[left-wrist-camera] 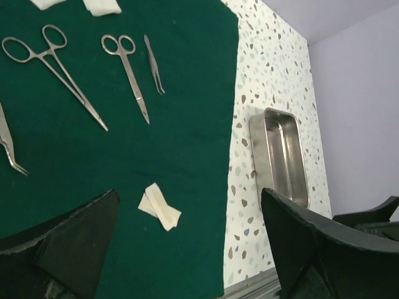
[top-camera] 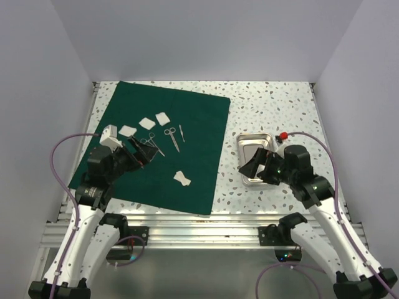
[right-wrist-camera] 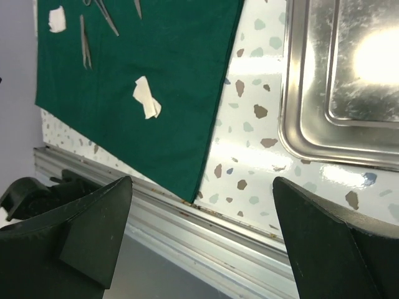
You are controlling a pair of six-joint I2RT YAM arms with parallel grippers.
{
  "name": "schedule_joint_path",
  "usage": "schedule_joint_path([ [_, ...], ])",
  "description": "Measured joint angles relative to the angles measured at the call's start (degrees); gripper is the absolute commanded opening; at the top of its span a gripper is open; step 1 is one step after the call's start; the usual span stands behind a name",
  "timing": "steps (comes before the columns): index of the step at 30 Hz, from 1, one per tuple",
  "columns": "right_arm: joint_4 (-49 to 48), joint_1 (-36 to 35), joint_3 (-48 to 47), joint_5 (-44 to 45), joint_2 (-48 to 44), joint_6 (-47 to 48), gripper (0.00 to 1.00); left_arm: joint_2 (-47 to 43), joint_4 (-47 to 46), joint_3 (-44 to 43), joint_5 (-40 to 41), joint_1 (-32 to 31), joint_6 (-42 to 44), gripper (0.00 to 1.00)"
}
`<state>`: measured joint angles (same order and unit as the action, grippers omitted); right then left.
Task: Prepare the surgical pack
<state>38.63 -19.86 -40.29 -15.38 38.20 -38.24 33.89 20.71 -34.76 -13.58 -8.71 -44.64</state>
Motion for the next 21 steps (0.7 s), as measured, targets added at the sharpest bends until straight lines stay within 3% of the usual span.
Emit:
schedule_joint_path([
  [11,0.0,-2.19,-6.51,1.81,14.27,6.95,0.99,5.16,5.64,-5.81,-1.33,0.0,4.83,0.99],
  [15,-0.68,-6.58,-11.17,4.92,23.5,9.16,0.99,10.1,5.53,-7.82,-1.31,0.0,5.46,0.9],
  [19,-1.01,-10.75,-15.04,7.69,30.18,11.15,0.86,20.06,6.82,-12.11,-1.14,0.02,6.27,0.83],
  [21,-1.7,-11.93,-17.29,8.5,33.7,12.11,0.84,25.4,7.08,-14.69,-0.79,0.0,6.34,0.8],
])
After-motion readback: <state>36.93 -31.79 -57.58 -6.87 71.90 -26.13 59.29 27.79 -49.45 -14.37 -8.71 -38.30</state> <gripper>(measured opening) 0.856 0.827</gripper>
